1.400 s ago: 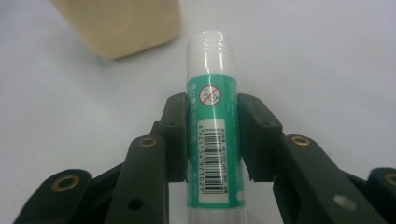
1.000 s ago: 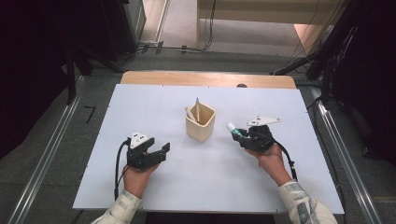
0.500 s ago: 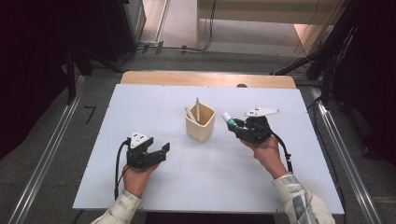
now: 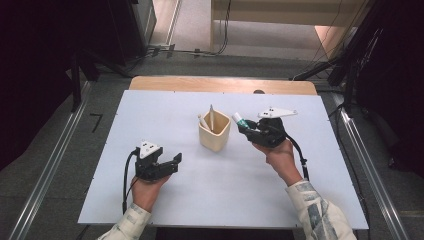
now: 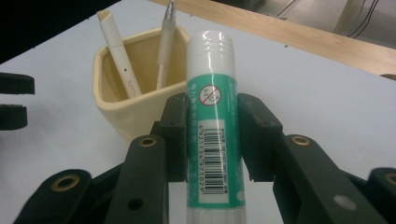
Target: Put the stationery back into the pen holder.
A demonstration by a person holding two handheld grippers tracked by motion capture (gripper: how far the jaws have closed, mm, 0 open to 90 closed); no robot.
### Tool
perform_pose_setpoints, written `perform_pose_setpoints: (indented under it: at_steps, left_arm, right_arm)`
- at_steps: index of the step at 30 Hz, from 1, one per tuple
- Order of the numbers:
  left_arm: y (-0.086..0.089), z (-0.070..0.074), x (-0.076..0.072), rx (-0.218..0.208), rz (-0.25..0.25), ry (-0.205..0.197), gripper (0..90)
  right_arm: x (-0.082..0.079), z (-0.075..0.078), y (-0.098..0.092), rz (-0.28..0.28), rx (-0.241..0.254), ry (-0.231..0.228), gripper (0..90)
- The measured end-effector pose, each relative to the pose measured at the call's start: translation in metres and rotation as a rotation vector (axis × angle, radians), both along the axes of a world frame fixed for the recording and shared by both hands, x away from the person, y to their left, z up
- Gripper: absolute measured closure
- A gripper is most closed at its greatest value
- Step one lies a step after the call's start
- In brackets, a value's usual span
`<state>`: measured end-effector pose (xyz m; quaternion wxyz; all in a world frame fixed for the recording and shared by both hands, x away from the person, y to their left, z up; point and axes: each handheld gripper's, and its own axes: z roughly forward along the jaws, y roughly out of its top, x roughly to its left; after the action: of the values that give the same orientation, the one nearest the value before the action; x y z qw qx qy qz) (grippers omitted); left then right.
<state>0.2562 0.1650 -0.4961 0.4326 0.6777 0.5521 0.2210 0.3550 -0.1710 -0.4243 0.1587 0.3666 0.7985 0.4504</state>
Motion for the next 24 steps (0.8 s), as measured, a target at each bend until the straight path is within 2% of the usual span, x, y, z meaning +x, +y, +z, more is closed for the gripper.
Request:
perform_pose_setpoints:
  at_steps: [10, 24]
  left_arm:
    - [0.001, 0.000, 0.000, -0.002, 0.000, -0.004, 26.7]
    - [0.001, 0.001, -0.001, -0.001, -0.002, -0.005, 26.8]
  right_arm:
    - [0.003, 0.011, 0.015, 0.022, 0.006, -0.019, 63.5]
    - [0.012, 0.015, 0.035, 0.043, -0.008, -0.014, 63.5]
